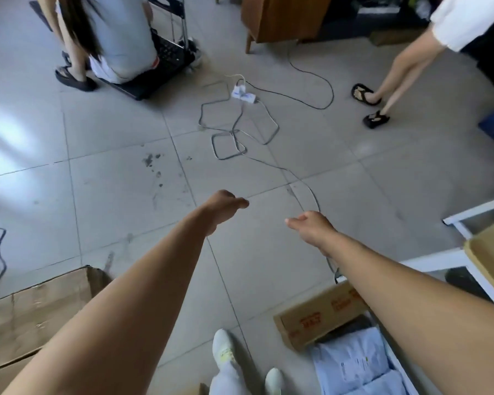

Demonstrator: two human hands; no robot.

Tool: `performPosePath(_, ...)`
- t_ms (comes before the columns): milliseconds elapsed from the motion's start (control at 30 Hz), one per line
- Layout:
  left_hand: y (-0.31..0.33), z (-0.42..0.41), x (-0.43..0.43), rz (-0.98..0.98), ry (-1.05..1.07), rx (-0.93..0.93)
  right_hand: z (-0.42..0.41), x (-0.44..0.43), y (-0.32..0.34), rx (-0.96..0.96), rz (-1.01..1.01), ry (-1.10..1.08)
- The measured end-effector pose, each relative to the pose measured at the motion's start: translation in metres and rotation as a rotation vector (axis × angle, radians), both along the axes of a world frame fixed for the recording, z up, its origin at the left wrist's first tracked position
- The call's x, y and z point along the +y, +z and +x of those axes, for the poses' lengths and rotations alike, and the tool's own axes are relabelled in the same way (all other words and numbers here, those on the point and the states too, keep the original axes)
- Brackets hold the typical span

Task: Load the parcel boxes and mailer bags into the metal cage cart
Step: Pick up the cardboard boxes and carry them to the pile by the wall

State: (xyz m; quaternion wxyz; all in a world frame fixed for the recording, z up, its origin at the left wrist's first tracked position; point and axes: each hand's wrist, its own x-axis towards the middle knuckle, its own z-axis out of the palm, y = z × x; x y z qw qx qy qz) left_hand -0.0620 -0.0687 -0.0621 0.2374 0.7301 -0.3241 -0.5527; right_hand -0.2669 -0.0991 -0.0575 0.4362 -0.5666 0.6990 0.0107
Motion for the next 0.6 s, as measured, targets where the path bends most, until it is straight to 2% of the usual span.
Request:
performPosePath(167, -0.025, -0.106, -0.015, 0.070, -0.152, 0.031, -0.112, 0.013, -0.026, 0.021, 0.054, -0.194)
performPosePath(333, -0.062, -0.211, -0.022, 0.110, -0.250, 0.049, -0.210, 0.029, -0.081, 0.009, 0.102, -0.333)
performPosePath(600, -0.206, -0.346, -0.025, 0.228, -0.370, 0.010, -0.310, 0.041, -0.240, 0.000, 0.223, -0.491)
